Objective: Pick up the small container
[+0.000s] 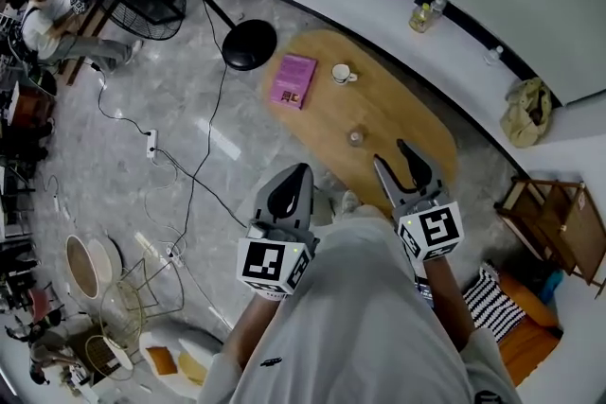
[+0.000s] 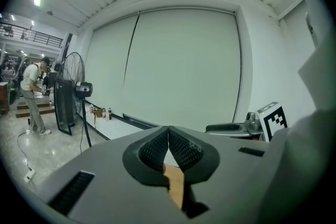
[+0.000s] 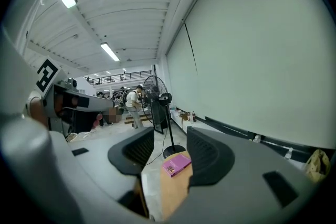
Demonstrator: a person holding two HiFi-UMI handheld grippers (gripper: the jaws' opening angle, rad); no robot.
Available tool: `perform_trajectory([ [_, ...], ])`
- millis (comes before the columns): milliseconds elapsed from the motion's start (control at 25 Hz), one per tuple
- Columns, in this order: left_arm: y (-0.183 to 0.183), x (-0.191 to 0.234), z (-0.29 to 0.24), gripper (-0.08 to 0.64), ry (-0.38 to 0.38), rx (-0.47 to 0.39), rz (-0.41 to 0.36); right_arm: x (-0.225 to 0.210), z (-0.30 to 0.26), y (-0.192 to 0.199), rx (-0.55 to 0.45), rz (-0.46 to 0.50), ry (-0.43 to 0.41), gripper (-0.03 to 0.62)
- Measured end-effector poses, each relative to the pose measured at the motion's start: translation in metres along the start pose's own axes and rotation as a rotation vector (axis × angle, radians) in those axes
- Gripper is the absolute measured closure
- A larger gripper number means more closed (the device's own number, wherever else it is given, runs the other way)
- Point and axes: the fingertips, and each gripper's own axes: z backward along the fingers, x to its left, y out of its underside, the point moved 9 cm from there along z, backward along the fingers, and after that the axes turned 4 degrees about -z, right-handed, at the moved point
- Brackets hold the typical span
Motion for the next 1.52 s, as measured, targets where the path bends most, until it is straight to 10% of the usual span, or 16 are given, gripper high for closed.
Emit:
perform_trajectory([
  [720, 0.026, 0.004, -0.087, 0.540, 0.106, 0.174, -0.007, -0.048, -0.048, 0.039, 0.149, -0.052, 0.020, 0.344],
  [1520, 0.137, 0.023, -0.128, 0.540, 0.137, 0.335, 0.088, -0.052, -0.120, 0.144, 0.321, -0.012, -0.074, 0.274],
])
